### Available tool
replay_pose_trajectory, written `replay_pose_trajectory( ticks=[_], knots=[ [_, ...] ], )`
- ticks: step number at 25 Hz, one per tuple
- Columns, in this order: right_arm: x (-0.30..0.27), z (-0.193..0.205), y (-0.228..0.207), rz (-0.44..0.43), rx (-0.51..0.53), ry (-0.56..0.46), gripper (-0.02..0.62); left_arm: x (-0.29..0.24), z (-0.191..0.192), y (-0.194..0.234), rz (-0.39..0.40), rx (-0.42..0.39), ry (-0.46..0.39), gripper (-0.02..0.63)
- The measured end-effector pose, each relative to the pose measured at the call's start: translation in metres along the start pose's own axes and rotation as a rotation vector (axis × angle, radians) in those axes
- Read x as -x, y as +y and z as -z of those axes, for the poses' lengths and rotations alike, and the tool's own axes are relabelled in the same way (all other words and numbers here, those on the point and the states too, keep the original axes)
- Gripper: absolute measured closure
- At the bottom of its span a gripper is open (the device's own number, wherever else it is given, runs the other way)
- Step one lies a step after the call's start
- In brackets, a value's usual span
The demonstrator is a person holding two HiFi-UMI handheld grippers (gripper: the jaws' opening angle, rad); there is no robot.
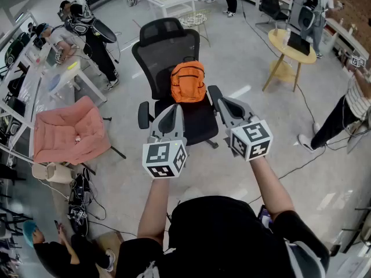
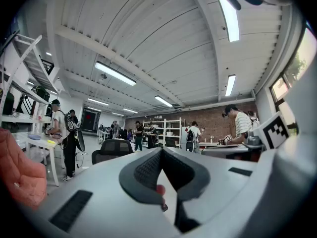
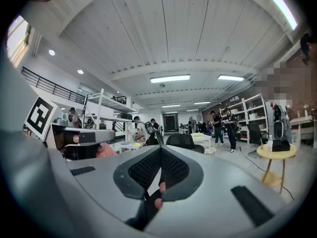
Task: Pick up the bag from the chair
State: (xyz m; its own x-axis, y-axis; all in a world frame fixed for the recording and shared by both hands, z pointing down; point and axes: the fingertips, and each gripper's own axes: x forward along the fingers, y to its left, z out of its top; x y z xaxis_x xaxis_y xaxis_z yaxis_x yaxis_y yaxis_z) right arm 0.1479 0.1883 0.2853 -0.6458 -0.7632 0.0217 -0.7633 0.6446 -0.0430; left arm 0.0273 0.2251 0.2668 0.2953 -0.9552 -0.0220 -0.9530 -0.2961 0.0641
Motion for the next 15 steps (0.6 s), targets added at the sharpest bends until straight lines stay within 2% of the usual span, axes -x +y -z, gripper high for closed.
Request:
replay_pose_trajectory(
  ticks=[7,15],
  knots=[
    [-0.003,0.001,-0.003,-0.008,-0.021,0.014,0.597,-0.007,-0.002,-0.005,0.003,-0.017,0.011,0.6],
    [-0.01,0.011,-0.004,-0.015,-0.025,0.031,0.597,-0.013,0.008,0.001,-0.006,0.01,0.024,0.6]
  ],
)
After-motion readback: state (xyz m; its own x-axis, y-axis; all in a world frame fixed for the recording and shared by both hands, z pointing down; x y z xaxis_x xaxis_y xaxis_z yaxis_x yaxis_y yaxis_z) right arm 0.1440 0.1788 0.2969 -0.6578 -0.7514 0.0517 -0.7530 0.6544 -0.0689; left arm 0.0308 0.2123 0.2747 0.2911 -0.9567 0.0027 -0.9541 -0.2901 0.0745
